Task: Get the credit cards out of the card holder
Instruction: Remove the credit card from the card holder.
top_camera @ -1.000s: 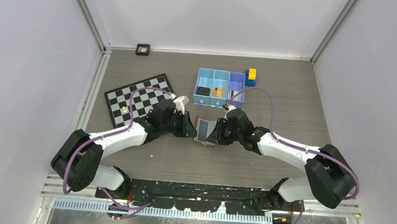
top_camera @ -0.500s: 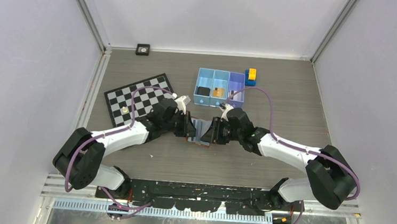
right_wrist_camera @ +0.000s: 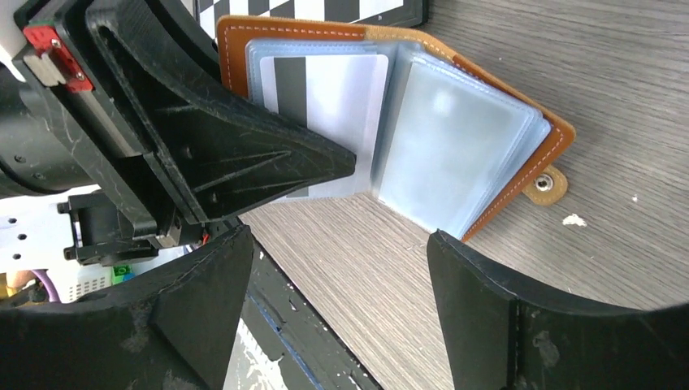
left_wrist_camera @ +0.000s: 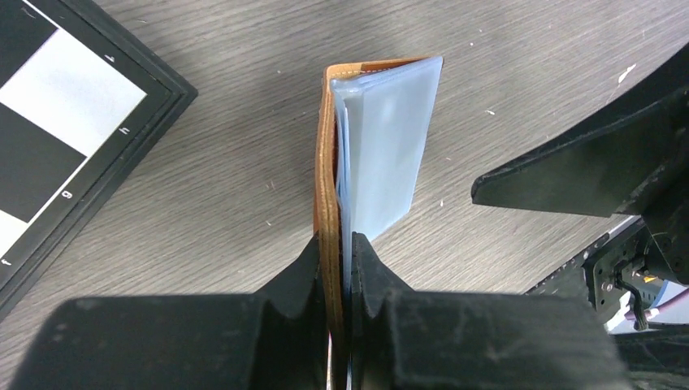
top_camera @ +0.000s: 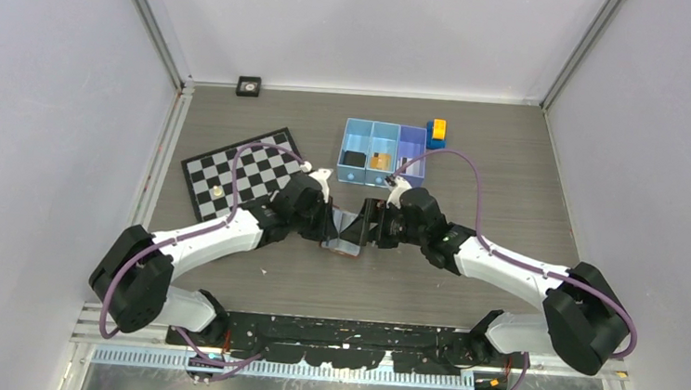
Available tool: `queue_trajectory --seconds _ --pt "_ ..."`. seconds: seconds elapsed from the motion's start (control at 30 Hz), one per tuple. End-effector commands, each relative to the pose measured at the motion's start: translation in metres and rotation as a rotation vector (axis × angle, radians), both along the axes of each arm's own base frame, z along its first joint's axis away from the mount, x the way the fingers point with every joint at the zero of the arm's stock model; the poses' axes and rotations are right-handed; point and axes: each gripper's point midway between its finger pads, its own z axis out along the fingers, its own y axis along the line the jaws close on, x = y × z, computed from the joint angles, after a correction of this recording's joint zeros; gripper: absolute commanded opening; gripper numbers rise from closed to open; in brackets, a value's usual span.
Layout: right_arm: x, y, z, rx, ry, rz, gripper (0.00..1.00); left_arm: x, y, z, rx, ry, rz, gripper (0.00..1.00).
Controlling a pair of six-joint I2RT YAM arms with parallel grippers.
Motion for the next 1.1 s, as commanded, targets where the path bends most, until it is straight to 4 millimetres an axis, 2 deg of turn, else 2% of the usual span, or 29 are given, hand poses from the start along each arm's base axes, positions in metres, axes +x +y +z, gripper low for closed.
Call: queue_trajectory --seconds 0.0,0.13,0.2,0.43,0.63,0.77,0.9,1.07 --pt "0.009 0.002 0.008 0.0 -0.037 -0.028 0.78 0.005 -0.017 0.016 -0.064 -0.043 -0.04 0.0" --pt "0.013 -0.004 0.014 0.009 -0.059 -0.066 0.45 -0.003 -0.034 0.033 -0.216 -0.044 -0.098 0.0" --pt "0.016 -0.008 0.019 0.031 -0.065 -0.089 0.34 -0.003 -0.036 0.043 -0.288 -0.046 -0.111 0.0" --pt "0.013 -0.009 0.043 0.201 -0.057 -0.058 0.35 -0.009 -0.039 0.082 -0.624 -0.034 -0.187 0.0" --pt "0.016 -0.014 0.057 0.36 -0.022 -0.046 0.36 -0.022 -0.05 0.108 -0.791 -0.033 -0.297 0.0" --pt "0.017 -0.017 0.062 0.411 -0.003 -0.046 0.34 -0.026 -0.051 0.122 -0.863 -0.062 -0.331 0.0" --pt "0.015 -0.019 0.072 0.46 -0.024 -0.037 0.28 -0.027 -0.047 0.125 -0.872 -0.077 -0.328 0.0" --pt "0.008 -0.019 0.087 0.513 -0.052 -0.002 0.24 -0.023 -0.046 0.119 -0.862 -0.058 -0.304 0.0"
